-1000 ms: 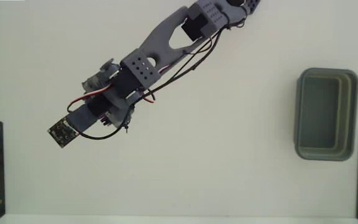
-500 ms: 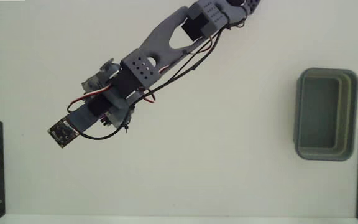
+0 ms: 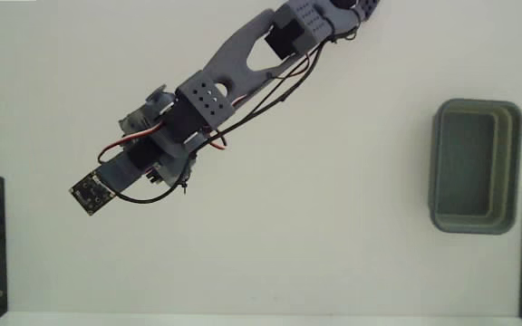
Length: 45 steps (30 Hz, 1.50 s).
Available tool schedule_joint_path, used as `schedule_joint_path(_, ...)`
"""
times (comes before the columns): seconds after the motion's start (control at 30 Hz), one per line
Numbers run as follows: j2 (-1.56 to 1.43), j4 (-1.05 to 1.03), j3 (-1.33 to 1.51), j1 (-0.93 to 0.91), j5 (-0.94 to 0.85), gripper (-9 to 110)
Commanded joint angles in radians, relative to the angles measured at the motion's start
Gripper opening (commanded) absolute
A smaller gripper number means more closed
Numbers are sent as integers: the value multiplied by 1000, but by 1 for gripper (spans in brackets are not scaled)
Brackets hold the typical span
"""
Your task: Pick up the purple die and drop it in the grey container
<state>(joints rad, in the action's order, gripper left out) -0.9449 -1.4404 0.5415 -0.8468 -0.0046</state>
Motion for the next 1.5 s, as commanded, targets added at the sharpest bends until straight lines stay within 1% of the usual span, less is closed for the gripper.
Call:
schedule_joint_path(0.0, -41, -4, -50, -20, 5, 59)
schedule_joint_path(1.13, -40, -3, -50, -19, 5, 59)
schedule_joint_path(1.47, -70, -2, -19, 51, 5, 59)
